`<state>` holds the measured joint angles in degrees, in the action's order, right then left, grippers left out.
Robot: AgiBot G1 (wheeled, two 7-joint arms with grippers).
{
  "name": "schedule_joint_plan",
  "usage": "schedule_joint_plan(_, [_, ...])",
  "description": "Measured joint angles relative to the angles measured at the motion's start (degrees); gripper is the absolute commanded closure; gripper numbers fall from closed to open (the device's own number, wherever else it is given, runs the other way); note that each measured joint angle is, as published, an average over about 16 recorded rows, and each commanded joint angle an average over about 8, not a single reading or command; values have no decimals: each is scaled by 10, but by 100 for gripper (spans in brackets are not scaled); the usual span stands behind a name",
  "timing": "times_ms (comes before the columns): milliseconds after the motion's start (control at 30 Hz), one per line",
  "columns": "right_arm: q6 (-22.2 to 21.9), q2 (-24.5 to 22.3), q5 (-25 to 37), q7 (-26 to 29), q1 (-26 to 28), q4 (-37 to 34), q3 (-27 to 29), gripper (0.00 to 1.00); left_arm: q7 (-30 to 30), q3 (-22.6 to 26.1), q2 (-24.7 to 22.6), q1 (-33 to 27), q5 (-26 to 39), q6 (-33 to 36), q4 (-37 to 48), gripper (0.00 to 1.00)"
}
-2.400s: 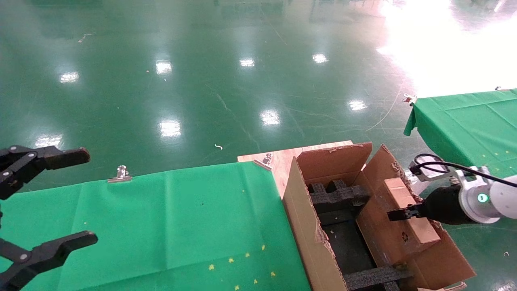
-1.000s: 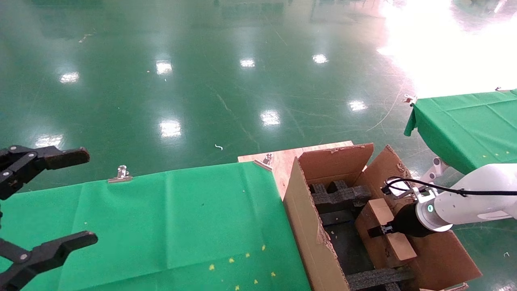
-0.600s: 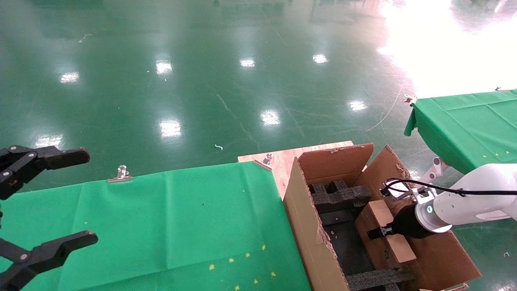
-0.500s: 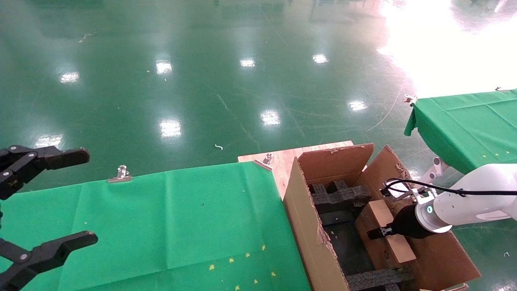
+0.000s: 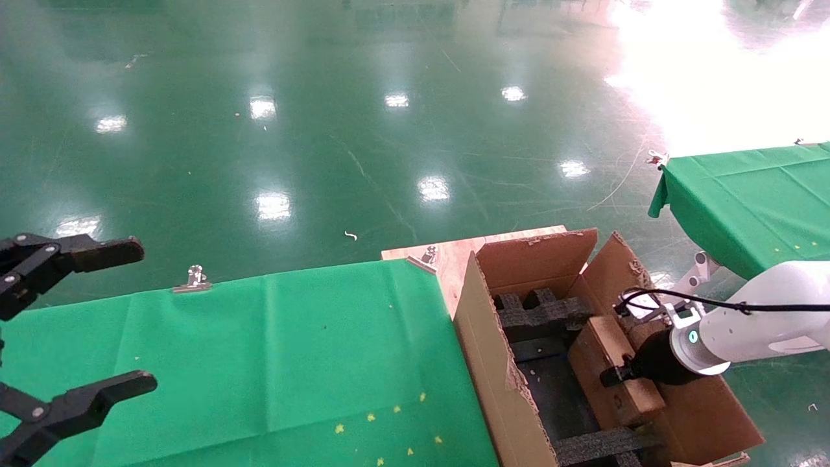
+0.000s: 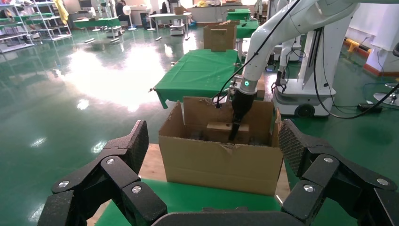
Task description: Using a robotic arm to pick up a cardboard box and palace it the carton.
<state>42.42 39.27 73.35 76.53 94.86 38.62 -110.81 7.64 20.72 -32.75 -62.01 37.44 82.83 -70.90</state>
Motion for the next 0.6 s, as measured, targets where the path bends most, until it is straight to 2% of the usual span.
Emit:
schedule_joint_plan(300, [0, -13, 3, 1, 30, 18, 7, 0, 0, 0, 0, 0, 0, 0, 0, 0])
schedule_joint_plan(600, [12, -36, -11, -2, 106, 75, 37, 0, 0, 0, 0, 0, 0, 0, 0, 0])
